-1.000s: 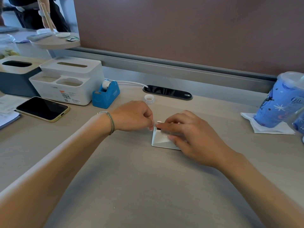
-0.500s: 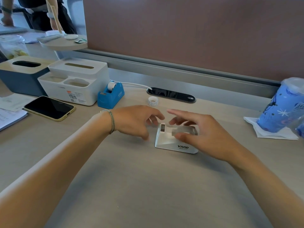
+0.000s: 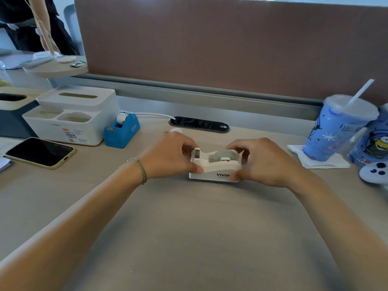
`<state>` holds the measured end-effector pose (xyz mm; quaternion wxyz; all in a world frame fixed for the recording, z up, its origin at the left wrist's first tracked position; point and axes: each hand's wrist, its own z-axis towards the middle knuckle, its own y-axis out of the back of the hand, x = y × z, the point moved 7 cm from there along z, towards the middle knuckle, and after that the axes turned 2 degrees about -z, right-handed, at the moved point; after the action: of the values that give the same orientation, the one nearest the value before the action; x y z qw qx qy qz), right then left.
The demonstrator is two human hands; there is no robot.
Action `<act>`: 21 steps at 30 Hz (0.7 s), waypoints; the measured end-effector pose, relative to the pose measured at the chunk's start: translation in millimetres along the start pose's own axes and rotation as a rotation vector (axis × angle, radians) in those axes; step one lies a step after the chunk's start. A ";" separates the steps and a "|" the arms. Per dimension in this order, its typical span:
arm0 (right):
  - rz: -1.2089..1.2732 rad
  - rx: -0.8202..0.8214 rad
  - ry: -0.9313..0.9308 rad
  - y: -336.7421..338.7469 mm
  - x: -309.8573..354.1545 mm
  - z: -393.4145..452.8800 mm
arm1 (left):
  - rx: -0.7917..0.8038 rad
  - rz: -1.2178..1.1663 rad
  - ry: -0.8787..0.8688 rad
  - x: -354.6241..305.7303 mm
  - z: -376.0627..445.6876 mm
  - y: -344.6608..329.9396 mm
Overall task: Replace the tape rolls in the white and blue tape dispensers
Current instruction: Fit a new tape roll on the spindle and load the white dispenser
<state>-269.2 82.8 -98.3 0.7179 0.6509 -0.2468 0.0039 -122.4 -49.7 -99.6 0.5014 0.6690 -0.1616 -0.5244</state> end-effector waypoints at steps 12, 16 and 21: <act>0.207 -0.553 -0.236 44.0 -103.0 -6.3 | -0.322 -0.446 0.042 -49.7 108.7 -48.5; 0.127 -0.618 -0.309 38.9 -124.7 -8.4 | -0.291 -0.461 0.056 -61.5 134.4 -70.2; 0.094 -0.569 -0.380 23.3 -140.4 -5.2 | -0.270 -0.454 0.090 -55.7 148.4 -87.8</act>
<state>-398.2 135.6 -127.2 0.8110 0.4013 -0.3971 -0.1532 -300.0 -43.7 -135.5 0.4624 0.6377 0.0863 -0.6099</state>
